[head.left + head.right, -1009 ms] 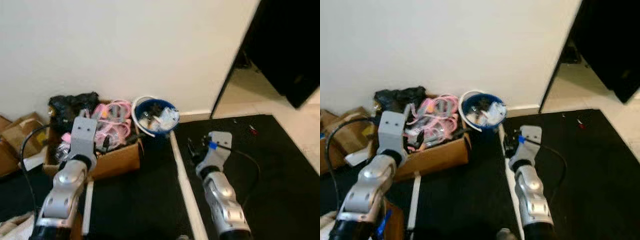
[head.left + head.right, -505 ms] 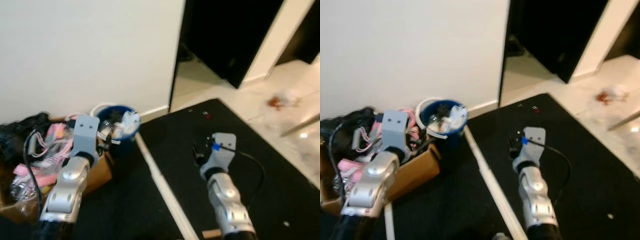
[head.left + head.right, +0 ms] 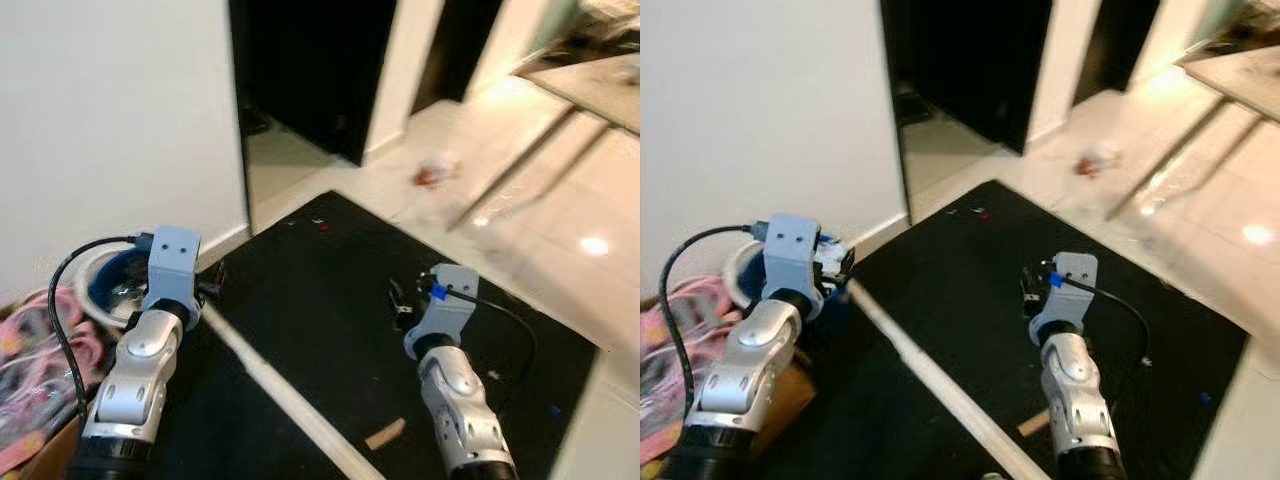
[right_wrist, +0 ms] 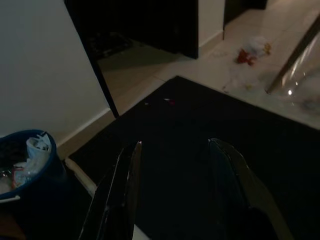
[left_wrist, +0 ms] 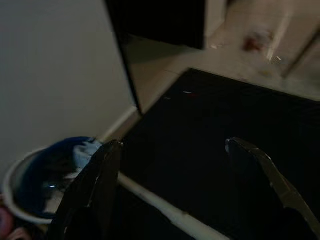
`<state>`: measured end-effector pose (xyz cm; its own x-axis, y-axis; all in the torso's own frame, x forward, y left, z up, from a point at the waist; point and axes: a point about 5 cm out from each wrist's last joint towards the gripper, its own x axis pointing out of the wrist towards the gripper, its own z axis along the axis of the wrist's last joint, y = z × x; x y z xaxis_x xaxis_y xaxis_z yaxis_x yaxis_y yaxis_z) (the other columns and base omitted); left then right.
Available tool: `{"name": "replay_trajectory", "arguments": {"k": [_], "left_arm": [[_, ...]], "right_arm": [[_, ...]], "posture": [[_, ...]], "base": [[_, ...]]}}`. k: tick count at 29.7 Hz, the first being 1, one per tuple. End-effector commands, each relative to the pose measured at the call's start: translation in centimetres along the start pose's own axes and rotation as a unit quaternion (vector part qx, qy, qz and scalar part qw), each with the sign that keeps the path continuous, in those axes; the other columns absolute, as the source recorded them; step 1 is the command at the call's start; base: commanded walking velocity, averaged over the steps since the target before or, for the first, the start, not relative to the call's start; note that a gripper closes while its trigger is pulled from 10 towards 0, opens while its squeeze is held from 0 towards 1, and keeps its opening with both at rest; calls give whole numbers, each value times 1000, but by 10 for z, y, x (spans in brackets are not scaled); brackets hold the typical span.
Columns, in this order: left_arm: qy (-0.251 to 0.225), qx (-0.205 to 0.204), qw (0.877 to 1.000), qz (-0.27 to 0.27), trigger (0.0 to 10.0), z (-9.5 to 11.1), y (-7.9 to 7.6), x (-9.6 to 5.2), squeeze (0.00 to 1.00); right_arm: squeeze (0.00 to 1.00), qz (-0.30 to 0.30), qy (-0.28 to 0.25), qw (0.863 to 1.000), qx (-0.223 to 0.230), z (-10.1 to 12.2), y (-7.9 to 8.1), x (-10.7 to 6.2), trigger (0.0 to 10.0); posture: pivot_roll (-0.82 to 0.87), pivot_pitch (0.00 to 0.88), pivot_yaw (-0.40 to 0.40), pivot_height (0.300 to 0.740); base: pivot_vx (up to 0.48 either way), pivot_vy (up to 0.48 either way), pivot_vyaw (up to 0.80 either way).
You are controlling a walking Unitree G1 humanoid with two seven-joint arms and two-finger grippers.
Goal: Picking trash to rubbish bin
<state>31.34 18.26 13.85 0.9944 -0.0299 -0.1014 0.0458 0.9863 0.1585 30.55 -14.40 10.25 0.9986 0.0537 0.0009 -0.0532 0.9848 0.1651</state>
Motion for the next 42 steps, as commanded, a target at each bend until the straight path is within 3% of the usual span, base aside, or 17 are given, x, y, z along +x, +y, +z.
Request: {"name": "replay_trajectory", "arguments": {"k": [1, 11, 19, 34, 35, 42], "left_arm": [[7, 5, 1000, 3, 10000, -5, -1, -1, 0], [3, 1, 1000, 19, 10000, -8, -4, -8, 0], [4, 0, 1000, 23, 10000, -9, 1, -7, 0], [-6, -3, 1000, 3, 10000, -1, -3, -1, 0], [-11, -17, 1000, -1, 10000, 1, -4, -1, 0], [-25, -15, 999, -18, 10000, 8, -5, 0, 0]], "right_arm": [[0, 4, 8, 1000, -5, -2, -1, -1, 10000], [0, 42, 25, 998, -26, -3, -2, -1, 10000], [0, 27, 32, 999, -23, -8, -3, -6, 10000], [0, -30, 28, 999, 3, -11, -16, -14, 10000], [0, -30, 26, 999, 7, -11, -16, -14, 10000], [0, -12, 35, 999, -7, -12, -12, -14, 10000]], "posture": [[9, 106, -3, 740], [8, 133, -83, 740], [3, 133, -64, 740], [9, 120, -21, 740], [10, 120, -20, 740], [6, 122, -11, 740]], "base": [[0, 0, -800], [0, 0, -800], [0, 0, -800], [0, 0, -800], [0, 0, -800], [0, 0, 0]]}}
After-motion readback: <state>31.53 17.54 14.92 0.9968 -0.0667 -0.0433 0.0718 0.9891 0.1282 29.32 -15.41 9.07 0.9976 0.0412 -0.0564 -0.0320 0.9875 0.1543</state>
